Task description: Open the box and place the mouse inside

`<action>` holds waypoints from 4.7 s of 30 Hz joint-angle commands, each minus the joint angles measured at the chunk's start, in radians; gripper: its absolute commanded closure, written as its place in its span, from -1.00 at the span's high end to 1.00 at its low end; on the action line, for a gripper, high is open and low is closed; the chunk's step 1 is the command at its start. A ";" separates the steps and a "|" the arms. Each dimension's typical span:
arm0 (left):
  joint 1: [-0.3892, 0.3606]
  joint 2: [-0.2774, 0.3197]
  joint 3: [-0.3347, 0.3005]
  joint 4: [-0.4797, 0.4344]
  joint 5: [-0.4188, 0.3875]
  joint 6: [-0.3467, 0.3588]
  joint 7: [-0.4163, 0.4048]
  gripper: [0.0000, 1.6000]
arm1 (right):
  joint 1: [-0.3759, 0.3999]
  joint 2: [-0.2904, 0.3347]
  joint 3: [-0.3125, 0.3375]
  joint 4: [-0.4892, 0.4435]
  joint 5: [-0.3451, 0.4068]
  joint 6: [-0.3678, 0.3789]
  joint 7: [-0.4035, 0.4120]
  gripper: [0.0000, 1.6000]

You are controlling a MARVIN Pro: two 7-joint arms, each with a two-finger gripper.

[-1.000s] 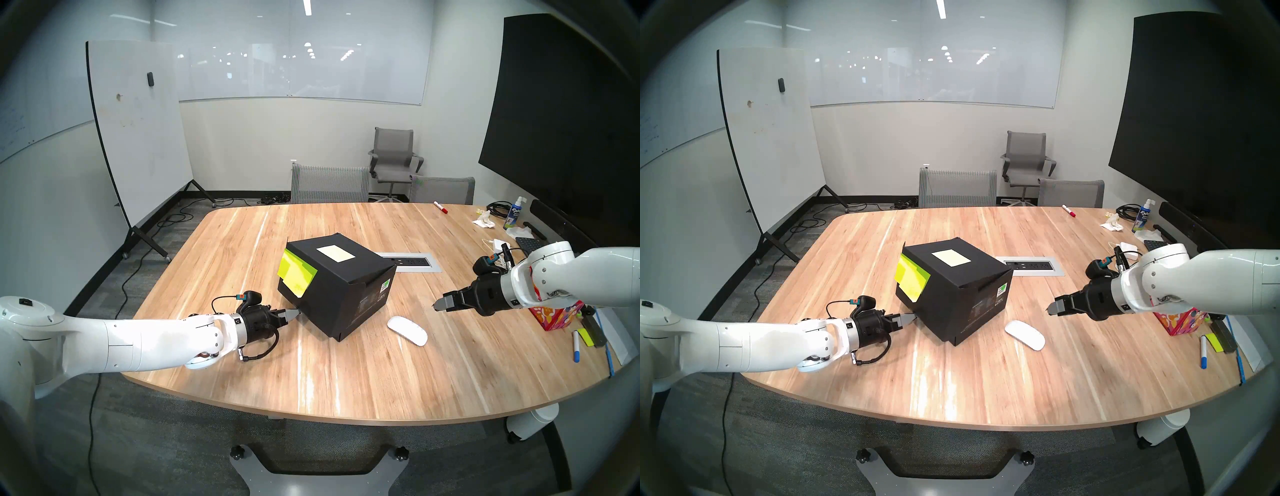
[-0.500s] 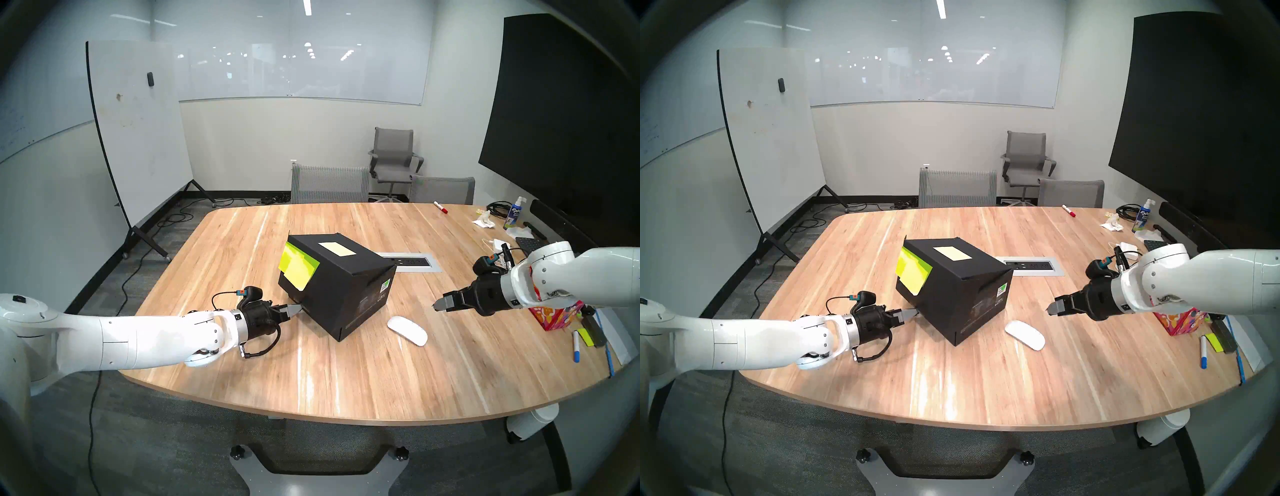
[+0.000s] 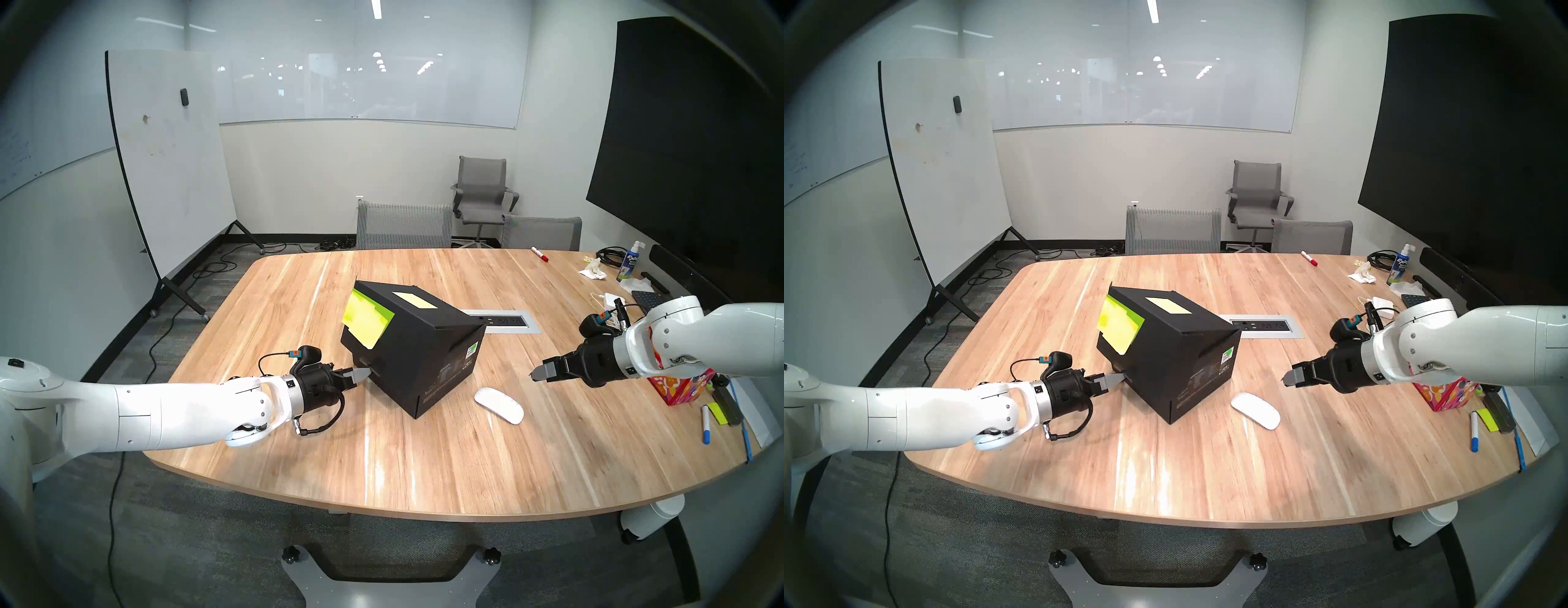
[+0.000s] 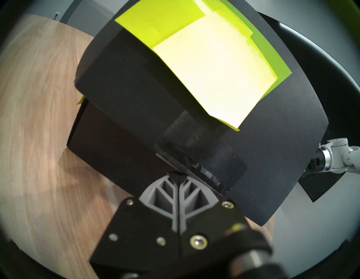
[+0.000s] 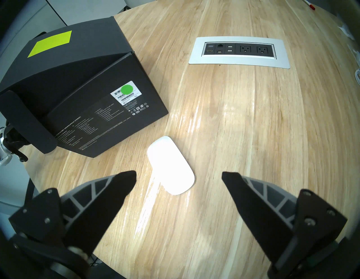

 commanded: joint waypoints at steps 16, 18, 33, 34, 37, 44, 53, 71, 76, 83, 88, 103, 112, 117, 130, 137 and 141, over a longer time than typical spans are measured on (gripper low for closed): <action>-0.060 -0.015 -0.044 -0.065 -0.024 0.008 0.064 -1.00 | 0.013 -0.002 0.008 -0.002 -0.002 -0.001 -0.002 1.00; -0.063 -0.012 -0.046 -0.072 -0.024 0.009 0.068 -1.00 | 0.013 -0.002 0.008 -0.002 -0.002 -0.001 -0.002 1.00; -0.094 0.012 -0.069 -0.124 -0.050 0.019 0.083 -1.00 | 0.013 -0.002 0.008 -0.002 -0.002 -0.001 -0.001 1.00; -0.096 0.014 -0.071 -0.127 -0.052 0.020 0.084 -1.00 | 0.013 -0.002 0.008 -0.002 -0.002 -0.001 -0.001 1.00; -0.103 0.017 -0.077 -0.136 -0.059 0.022 0.087 -1.00 | 0.013 -0.002 0.008 -0.002 -0.002 -0.001 -0.001 1.00; -0.123 0.031 -0.091 -0.162 -0.072 0.034 0.097 -1.00 | 0.013 -0.002 0.008 -0.002 -0.002 -0.001 -0.001 1.00; -0.138 0.017 -0.100 -0.181 -0.078 0.040 0.136 -1.00 | 0.013 -0.002 0.008 -0.002 -0.002 -0.001 -0.002 1.00; -0.172 -0.026 -0.129 -0.255 -0.064 0.003 0.254 -1.00 | 0.013 -0.002 0.008 -0.001 -0.001 -0.001 -0.001 1.00; -0.180 -0.051 -0.140 -0.267 -0.061 -0.003 0.288 -1.00 | 0.013 -0.002 0.008 -0.001 -0.001 -0.001 -0.001 1.00; -0.193 -0.107 -0.154 -0.279 -0.058 -0.011 0.353 -1.00 | 0.012 -0.002 0.008 -0.001 -0.001 -0.001 -0.001 1.00; -0.205 -0.129 -0.167 -0.302 -0.062 -0.014 0.388 -1.00 | 0.012 -0.003 0.008 -0.001 -0.001 -0.001 -0.001 1.00; -0.229 -0.205 -0.192 -0.366 -0.060 -0.042 0.512 -1.00 | 0.012 -0.002 0.008 -0.001 -0.001 -0.001 -0.001 1.00; -0.237 -0.259 -0.200 -0.365 -0.048 -0.061 0.572 -1.00 | 0.013 -0.002 0.008 -0.001 -0.001 -0.001 -0.001 1.00; -0.242 -0.293 -0.207 -0.357 -0.042 -0.070 0.600 -1.00 | 0.013 -0.002 0.008 -0.001 -0.001 -0.001 -0.001 1.00; -0.248 -0.398 -0.214 -0.317 -0.023 -0.088 0.668 -1.00 | 0.013 -0.002 0.008 -0.001 -0.001 -0.001 -0.001 1.00; -0.254 -0.457 -0.222 -0.266 -0.028 -0.080 0.692 -1.00 | 0.013 -0.002 0.008 -0.001 -0.001 -0.001 -0.001 1.00; -0.257 -0.493 -0.230 -0.223 -0.032 -0.079 0.702 -1.00 | 0.013 -0.002 0.008 -0.001 -0.001 -0.001 -0.001 1.00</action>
